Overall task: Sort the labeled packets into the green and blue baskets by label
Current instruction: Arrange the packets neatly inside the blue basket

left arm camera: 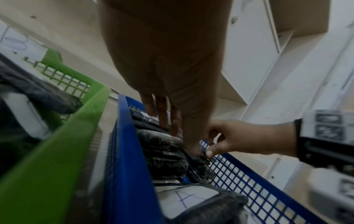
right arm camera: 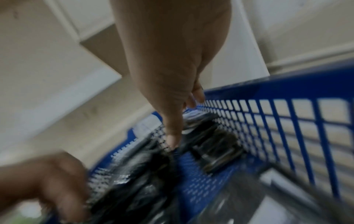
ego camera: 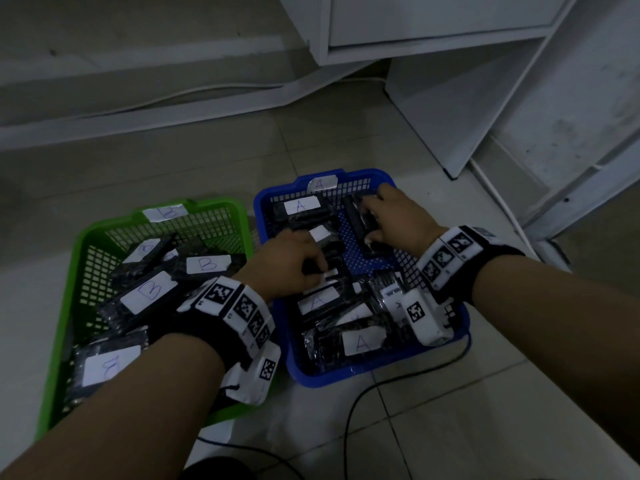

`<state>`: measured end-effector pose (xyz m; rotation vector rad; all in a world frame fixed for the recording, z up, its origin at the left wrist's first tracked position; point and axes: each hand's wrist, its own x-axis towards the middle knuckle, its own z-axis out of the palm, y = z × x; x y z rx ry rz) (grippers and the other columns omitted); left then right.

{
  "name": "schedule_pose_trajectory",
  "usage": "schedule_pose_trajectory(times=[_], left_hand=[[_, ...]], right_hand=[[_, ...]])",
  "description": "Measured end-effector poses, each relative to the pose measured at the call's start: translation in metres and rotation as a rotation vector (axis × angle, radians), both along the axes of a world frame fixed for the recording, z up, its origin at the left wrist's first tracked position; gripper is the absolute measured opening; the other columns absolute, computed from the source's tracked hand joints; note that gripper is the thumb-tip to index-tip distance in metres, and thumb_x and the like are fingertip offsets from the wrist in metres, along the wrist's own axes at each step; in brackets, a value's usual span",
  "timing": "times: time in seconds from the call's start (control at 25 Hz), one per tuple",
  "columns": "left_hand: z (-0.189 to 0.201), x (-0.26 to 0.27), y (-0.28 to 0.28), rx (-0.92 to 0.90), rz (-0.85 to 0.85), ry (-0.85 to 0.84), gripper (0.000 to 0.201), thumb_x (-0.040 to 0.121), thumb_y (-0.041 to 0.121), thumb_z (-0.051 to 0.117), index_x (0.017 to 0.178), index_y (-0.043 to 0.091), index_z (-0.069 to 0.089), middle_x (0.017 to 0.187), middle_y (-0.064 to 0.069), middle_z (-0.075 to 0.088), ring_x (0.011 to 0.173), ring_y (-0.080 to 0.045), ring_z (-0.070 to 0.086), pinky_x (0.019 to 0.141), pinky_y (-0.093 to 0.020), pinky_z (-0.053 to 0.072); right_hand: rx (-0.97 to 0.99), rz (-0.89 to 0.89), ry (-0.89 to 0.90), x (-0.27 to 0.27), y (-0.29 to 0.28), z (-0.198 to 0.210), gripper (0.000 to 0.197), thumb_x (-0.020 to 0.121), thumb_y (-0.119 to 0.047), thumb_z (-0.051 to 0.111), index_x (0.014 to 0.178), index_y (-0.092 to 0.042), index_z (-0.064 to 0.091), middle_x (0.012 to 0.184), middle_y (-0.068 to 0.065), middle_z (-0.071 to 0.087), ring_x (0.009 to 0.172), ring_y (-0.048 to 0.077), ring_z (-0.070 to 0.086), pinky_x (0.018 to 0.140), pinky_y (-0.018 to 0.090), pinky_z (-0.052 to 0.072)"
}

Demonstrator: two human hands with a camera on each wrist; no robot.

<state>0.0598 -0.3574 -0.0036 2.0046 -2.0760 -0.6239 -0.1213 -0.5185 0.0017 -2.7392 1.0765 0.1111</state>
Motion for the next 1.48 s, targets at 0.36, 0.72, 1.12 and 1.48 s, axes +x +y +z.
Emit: schedule_pose_trajectory(times=[0.36,0.72,1.12,1.48], left_hand=[[-0.003,-0.019,0.008,0.226,-0.046,-0.346,0.074,0.070,0.060,0.068,0.133,0.031,0.042,0.124,0.000,0.056,0.117,-0.026,0.048,0.097,-0.043,0.031],[0.012,-0.007,0.008,0.155,0.067,-0.062,0.035,0.091,0.031,0.057,0.126,0.027,0.056,0.127,-0.002,0.054,0.117,-0.021,0.052,0.095,-0.033,0.042],[0.016,-0.012,0.023,0.414,-0.127,-0.092,0.026,0.083,0.037,0.066,0.109,0.041,0.064,0.107,0.018,0.067,0.107,-0.007,0.057,0.098,-0.038,0.042],[0.019,-0.024,0.011,0.438,-0.153,-0.153,0.027,0.088,0.041,0.059,0.115,0.035,0.063,0.122,0.013,0.059,0.117,-0.011,0.049,0.103,-0.039,0.036]], right_hand=[[0.724,0.088,0.323,-0.018,0.068,0.008,0.047,0.073,-0.040,0.078,0.109,-0.019,0.055,0.078,-0.012,0.056,0.058,-0.002,0.057,0.045,0.011,0.042],[0.977,-0.025,0.157,-0.042,0.072,0.016,0.042,0.081,-0.011,0.072,0.111,-0.023,0.044,0.100,0.006,0.059,0.074,0.017,0.064,0.054,0.027,0.057],[1.102,0.014,0.276,-0.024,0.077,0.013,0.053,0.091,-0.006,0.058,0.138,-0.026,0.045,0.120,0.008,0.058,0.085,0.023,0.068,0.072,0.034,0.060],[0.545,-0.301,0.226,-0.053,0.040,0.049,0.021,0.086,-0.022,0.063,0.072,-0.007,0.059,0.065,0.010,0.061,0.056,0.023,0.059,0.062,0.034,0.052]])
